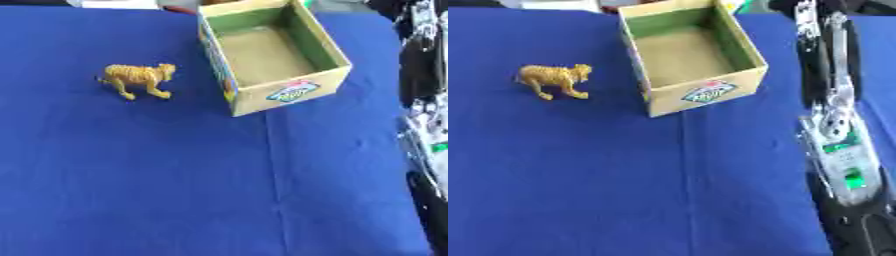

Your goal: Pick up objects on the table and place them in the box.

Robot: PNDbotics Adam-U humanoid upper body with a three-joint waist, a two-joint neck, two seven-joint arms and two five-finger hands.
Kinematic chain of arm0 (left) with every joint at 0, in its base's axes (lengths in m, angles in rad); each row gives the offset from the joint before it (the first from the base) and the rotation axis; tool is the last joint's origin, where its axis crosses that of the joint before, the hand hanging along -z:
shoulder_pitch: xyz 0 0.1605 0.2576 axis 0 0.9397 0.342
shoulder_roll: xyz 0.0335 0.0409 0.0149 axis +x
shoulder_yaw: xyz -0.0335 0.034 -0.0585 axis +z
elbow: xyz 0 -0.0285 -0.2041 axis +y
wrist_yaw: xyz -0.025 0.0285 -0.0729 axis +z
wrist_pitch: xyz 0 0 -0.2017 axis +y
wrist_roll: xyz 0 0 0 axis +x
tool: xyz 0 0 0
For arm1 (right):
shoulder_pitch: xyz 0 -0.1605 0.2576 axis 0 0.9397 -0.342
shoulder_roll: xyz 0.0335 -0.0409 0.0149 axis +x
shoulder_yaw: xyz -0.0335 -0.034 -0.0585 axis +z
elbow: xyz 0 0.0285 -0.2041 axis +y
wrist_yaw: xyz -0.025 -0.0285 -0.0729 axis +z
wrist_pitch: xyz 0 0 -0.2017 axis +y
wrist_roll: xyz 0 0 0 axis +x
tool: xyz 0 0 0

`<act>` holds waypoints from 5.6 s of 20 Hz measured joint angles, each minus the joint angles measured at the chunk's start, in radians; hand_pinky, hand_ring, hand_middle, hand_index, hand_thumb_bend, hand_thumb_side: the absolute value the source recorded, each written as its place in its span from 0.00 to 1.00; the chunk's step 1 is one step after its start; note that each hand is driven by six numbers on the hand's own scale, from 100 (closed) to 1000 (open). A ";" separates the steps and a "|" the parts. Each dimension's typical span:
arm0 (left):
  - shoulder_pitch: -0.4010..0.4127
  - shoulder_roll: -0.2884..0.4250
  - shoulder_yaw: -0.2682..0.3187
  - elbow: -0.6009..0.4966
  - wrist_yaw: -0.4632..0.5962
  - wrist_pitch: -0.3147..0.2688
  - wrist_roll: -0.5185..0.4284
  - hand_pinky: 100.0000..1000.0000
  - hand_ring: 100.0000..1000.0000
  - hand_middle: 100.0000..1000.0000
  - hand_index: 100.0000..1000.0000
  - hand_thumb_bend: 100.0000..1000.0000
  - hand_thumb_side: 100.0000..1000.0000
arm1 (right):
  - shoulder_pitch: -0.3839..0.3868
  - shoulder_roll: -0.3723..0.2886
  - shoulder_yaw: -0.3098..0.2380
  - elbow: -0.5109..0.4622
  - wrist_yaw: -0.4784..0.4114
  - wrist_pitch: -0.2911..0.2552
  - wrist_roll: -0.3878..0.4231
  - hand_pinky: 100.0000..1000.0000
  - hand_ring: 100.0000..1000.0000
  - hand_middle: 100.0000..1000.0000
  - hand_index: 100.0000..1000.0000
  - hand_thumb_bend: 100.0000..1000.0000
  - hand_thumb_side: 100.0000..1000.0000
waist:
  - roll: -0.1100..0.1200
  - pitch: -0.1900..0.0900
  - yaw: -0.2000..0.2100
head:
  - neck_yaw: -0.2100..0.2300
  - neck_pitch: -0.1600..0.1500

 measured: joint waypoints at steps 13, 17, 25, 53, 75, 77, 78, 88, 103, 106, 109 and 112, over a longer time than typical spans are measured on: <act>0.000 0.001 0.000 0.000 0.000 0.003 -0.003 0.50 0.55 0.55 0.78 0.00 0.63 | 0.001 0.000 0.000 0.000 0.000 0.000 0.000 0.84 0.69 0.69 0.85 0.00 0.82 | 0.006 -0.008 0.002 | 0.005 0.018; 0.015 0.055 -0.015 0.000 -0.031 0.040 -0.040 0.51 0.56 0.57 0.82 0.00 0.68 | 0.006 0.000 0.000 0.000 0.000 0.000 -0.001 0.84 0.69 0.69 0.85 0.00 0.82 | 0.022 -0.023 0.005 | 0.004 0.022; 0.008 0.242 -0.104 0.068 -0.144 0.157 -0.158 0.51 0.57 0.60 0.85 0.02 0.76 | 0.013 -0.001 0.000 0.000 0.002 0.001 -0.002 0.84 0.69 0.69 0.85 0.00 0.81 | 0.045 -0.031 0.009 | -0.001 0.023; -0.334 0.701 -0.470 0.394 -0.337 0.303 -0.568 0.61 0.75 0.78 0.94 0.53 0.89 | -0.006 -0.021 0.019 0.000 0.009 0.010 0.021 0.84 0.70 0.70 0.85 0.00 0.83 | 0.041 -0.026 -0.025 | 0.050 0.015; -0.729 0.381 -0.639 0.837 -0.481 0.081 -0.879 0.69 0.84 0.86 1.00 0.70 0.58 | -0.015 -0.028 0.031 0.000 0.009 0.015 0.034 0.84 0.70 0.70 0.85 0.00 0.83 | 0.031 -0.025 -0.037 | 0.089 -0.010; -0.750 0.350 -0.633 0.871 -0.458 0.054 -0.908 0.69 0.84 0.86 1.00 0.70 0.57 | -0.015 -0.028 0.032 0.000 0.009 0.016 0.034 0.85 0.70 0.70 0.85 0.00 0.83 | 0.035 -0.023 -0.042 | 0.089 -0.010; -0.760 0.338 -0.629 0.885 -0.446 0.043 -0.923 0.69 0.84 0.85 1.00 0.70 0.55 | -0.015 -0.028 0.032 0.000 0.009 0.016 0.034 0.85 0.70 0.70 0.85 0.00 0.83 | 0.036 -0.022 -0.046 | 0.089 -0.010; -0.810 0.279 -0.608 0.947 -0.337 0.051 -1.074 0.67 0.82 0.82 0.94 0.65 0.46 | -0.015 -0.028 0.036 0.000 0.009 0.017 0.036 0.85 0.70 0.70 0.85 0.00 0.82 | 0.053 -0.011 -0.073 | 0.094 -0.011; -0.844 0.245 -0.513 1.080 -0.358 0.162 -1.308 0.66 0.82 0.84 0.94 0.36 0.30 | -0.020 -0.029 0.037 0.000 0.008 0.015 0.038 0.85 0.70 0.70 0.85 0.00 0.81 | 0.067 0.001 -0.106 | 0.120 -0.019; -0.844 0.244 -0.504 1.081 -0.358 0.163 -1.357 0.66 0.82 0.84 0.94 0.35 0.28 | -0.020 -0.029 0.037 0.000 0.008 0.015 0.038 0.85 0.70 0.69 0.85 0.00 0.81 | 0.066 0.002 -0.106 | 0.120 -0.019; -0.844 0.240 -0.495 1.073 -0.349 0.169 -1.406 0.66 0.81 0.84 0.93 0.36 0.26 | -0.020 -0.029 0.037 0.000 0.008 0.015 0.038 0.85 0.70 0.69 0.85 0.00 0.81 | 0.066 0.005 -0.110 | 0.123 -0.019; -0.844 0.238 -0.480 1.047 -0.320 0.177 -1.464 0.66 0.81 0.84 0.93 0.34 0.26 | -0.020 -0.029 0.037 0.000 0.008 0.016 0.037 0.85 0.70 0.69 0.85 0.00 0.81 | 0.066 0.007 -0.112 | 0.124 -0.019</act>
